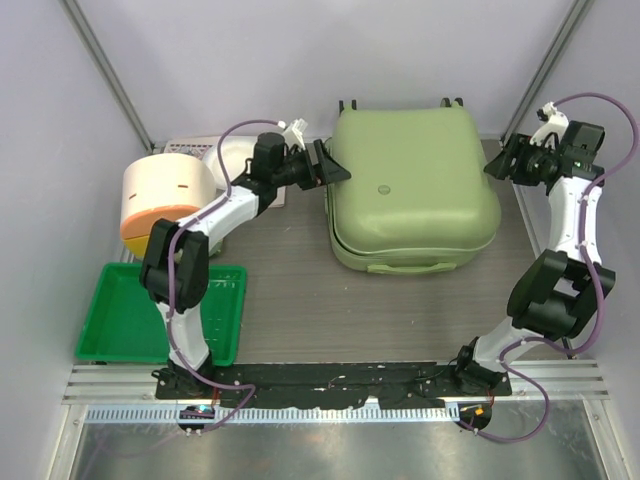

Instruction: Open, take out, and arrange the luggage

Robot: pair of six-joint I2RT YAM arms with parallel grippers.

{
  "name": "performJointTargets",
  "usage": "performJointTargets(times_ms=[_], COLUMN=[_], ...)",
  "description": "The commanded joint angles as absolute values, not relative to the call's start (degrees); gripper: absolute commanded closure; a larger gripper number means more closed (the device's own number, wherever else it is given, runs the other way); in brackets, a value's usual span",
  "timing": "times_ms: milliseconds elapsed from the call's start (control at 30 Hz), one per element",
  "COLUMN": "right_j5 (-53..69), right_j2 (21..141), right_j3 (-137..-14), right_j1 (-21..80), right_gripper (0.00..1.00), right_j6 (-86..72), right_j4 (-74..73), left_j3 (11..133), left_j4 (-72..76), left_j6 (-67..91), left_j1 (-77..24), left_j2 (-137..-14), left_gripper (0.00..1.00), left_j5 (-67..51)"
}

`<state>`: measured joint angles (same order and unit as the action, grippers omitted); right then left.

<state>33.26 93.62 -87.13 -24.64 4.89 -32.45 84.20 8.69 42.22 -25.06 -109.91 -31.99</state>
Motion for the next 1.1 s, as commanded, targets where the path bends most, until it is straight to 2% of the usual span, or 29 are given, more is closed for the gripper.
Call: performJointTargets(times_ms=[0, 67, 133, 167, 233, 267, 333, 400, 500, 767, 1067], right_j5=[36.55, 37.26, 38.05, 38.06, 37.97, 37.88, 37.44, 37.09, 36.39, 35.86, 35.16], right_j2=[90.62, 90.18, 89.56, 88.95, 88.25, 87.81, 86.58, 85.35, 84.12, 84.02, 83.59], right_j3=[-90.78, -91.32, -91.58, -91.41, -91.23, -91.06, -90.53, -89.48, -88.16, -87.45, -85.87], right_j1=[-23.38, -23.29, -22.85, -22.42, -21.36, -21.01, -19.78, -19.16, -18.37, -18.28, -18.28], right_gripper=[0.38, 0.38, 0.38, 0.38, 0.38, 0.38, 0.38, 0.38, 0.38, 0.38, 0.38], right_j6=[8.09, 7.47, 6.86, 6.86, 6.86, 6.94, 7.21, 7.82, 8.79, 8.96, 9.84], right_j4=[-37.44, -37.27, -37.18, -36.92, -36.74, -36.74, -36.65, -36.3, -36.39, -36.3, -36.3], left_j3=[79.81, 79.19, 79.97, 80.15, 79.9, 79.63, 79.98, 80.68, 81.74, 85.42, 87.63], left_j4=[5.9, 2.91, -1.29, -2.28, -3.69, -3.52, -4.13, -4.92, -5.36, -10.01, -10.19], left_j6=[42.38, 41.66, 40.61, 40.26, 39.73, 39.73, 39.03, 38.67, 38.85, 36.57, 36.04], left_j1=[-24.96, -24.87, -24.87, -24.79, -24.61, -24.52, -24.52, -24.52, -24.7, -26.54, -28.82], left_j2=[-103.81, -102.48, -102.92, -103.7, -104.15, -104.59, -105.03, -106.51, -107.49, -110.3, -112.85], left_gripper=[0.24, 0.28, 0.4, 0.52, 0.63, 0.73, 0.85, 1.0, 1.0, 1.0, 1.0], left_j5=[-28.77, -27.51, -25.58, -25.23, -23.3, -22.94, -22.68, -23.64, -25.49, -20.14, -19.95])
